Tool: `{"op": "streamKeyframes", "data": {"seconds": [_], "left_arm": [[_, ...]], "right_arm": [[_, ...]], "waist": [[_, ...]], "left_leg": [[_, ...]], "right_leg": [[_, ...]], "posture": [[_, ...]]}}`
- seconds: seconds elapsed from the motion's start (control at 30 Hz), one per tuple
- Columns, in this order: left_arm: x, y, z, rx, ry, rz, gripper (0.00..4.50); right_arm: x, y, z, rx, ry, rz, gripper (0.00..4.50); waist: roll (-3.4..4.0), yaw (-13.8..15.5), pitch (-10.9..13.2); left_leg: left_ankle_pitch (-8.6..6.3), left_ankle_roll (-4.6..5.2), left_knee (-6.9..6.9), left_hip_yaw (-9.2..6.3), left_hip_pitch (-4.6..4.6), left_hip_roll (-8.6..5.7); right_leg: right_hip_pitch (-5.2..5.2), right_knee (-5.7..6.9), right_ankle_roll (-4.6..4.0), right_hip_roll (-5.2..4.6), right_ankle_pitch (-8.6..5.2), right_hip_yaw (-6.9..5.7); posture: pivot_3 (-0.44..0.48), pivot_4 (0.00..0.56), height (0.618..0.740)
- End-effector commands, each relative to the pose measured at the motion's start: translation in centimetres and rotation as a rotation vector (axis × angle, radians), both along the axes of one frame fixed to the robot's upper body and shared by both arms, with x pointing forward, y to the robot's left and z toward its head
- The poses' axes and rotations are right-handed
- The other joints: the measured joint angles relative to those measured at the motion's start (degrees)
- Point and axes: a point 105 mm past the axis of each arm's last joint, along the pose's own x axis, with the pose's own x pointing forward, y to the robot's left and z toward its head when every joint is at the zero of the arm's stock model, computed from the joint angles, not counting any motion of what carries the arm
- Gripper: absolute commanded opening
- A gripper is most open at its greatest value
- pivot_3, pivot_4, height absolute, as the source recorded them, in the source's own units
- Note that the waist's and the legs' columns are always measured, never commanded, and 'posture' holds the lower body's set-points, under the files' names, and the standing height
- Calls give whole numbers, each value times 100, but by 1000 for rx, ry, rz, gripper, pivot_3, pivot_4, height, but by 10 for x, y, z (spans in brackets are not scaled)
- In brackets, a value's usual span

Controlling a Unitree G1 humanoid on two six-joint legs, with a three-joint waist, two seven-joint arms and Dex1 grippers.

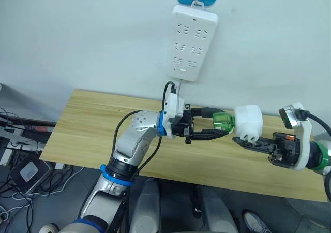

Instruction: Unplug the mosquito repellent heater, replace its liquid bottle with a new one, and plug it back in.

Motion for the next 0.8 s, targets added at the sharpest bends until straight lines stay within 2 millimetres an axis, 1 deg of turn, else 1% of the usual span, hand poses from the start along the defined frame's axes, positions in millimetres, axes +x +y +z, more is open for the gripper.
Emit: {"op": "streamKeyframes", "data": {"seconds": [0.03,0.27,0.33,0.47,0.53,0.67,0.73,0.8], "left_arm": [[-4,-1,1,-10,-34,-14,2281],[-6,-2,-2,-2,-47,-29,2281],[-6,-3,-2,2,-52,-32,2281],[-10,-3,-4,7,-61,-45,2281],[-11,-3,-5,11,-63,-51,2281],[-15,-1,-6,19,-65,-70,2281],[-16,0,-6,19,-63,-75,2281],[-17,1,-5,16,-57,-81,2281]], "right_arm": [[-15,9,20,25,-95,86,77],[-11,14,52,15,-219,184,77],[-6,15,61,4,-244,198,77],[13,19,72,1,-276,155,77],[25,19,74,-7,-267,117,77],[50,14,69,-49,-214,-1,77],[58,10,63,-67,-180,-47,77],[62,6,56,-79,-141,-73,77]], "waist": [[1,-7,-1],[2,-37,-2],[2,-37,-2],[2,-33,-2],[2,-34,-2],[2,-31,-2],[2,-16,-2],[2,-9,-2]], "left_leg": [[2,2,0,1,0,0],[6,6,3,4,2,2],[6,7,2,4,2,1],[6,6,-1,3,1,1],[5,7,-1,4,0,1],[6,7,-1,3,-1,2],[5,7,-2,3,-2,1],[5,7,-2,3,-5,-1]], "right_leg": [[0,0,1,0,0,2],[1,1,3,1,3,3],[0,0,2,1,3,3],[0,-2,-2,1,5,1],[-1,-1,-6,0,8,2],[-3,0,-7,0,9,1],[-3,0,-24,0,19,1],[-4,-1,-25,-2,19,1]], "posture": [[150,325,740],[143,318,740],[143,315,740],[147,313,740],[147,313,740],[157,314,740],[157,314,740],[157,314,740]]}}
